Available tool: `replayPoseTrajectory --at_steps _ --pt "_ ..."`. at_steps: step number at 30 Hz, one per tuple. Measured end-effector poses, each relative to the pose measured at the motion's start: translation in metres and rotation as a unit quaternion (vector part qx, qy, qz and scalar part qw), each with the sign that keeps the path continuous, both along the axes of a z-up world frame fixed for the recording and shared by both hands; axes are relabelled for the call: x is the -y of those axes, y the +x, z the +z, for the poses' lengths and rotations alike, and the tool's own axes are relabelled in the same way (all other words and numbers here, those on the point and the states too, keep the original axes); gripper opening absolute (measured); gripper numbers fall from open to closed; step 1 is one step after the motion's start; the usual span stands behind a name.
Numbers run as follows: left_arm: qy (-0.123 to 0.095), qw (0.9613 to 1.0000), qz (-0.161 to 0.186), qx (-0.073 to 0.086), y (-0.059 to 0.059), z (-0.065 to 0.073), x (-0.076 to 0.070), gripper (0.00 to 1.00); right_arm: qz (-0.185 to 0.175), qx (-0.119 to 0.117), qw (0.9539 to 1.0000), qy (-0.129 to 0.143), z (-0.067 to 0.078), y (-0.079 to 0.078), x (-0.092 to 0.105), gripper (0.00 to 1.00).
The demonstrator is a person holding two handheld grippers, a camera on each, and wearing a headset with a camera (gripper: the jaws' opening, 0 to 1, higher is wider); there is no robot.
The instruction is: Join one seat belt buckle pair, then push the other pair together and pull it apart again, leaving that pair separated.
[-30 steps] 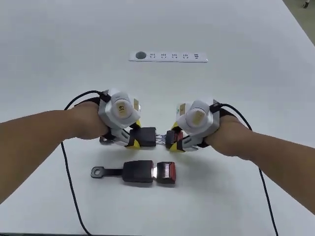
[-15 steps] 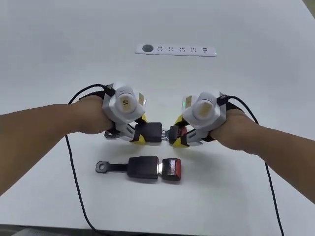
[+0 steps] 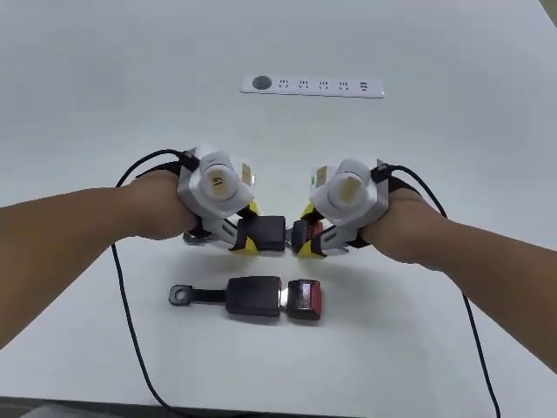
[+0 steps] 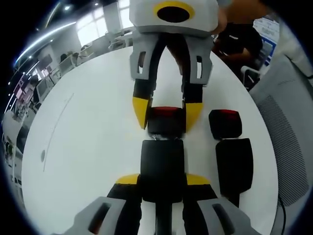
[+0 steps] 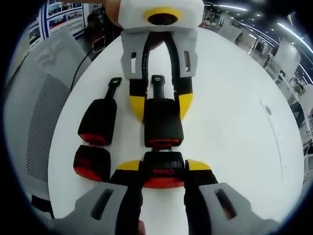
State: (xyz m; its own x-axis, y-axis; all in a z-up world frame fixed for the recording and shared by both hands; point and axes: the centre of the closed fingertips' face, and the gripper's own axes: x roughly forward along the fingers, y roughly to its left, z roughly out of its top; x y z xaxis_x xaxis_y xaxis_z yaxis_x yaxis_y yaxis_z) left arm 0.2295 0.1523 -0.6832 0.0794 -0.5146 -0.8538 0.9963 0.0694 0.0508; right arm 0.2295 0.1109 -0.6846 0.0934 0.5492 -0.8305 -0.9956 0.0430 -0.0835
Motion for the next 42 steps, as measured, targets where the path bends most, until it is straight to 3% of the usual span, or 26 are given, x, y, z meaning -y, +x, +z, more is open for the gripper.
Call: replayPoseTrajectory --at_steps 14,19,33,42 --pt "0.001 1.0 0.01 0.002 0.004 -0.002 -0.004 0.32 -0.004 0.002 1.0 0.005 0.001 0.002 0.002 0.31" --pt "-0.008 0.9999 0.011 -0.002 0.006 -0.004 -0.005 0.32 -0.006 0.005 1.0 -0.005 0.0 0.001 0.001 0.31" --pt "-0.005 0.9999 0.011 -0.003 0.006 -0.006 -0.004 0.33 -0.017 -0.005 0.9998 0.004 -0.001 0.003 0.023 0.32" --pt "0.001 0.9999 0.012 -0.011 0.012 -0.01 -0.005 0.33 -0.028 0.003 0.9995 -0.017 -0.003 -0.002 0.055 0.33"
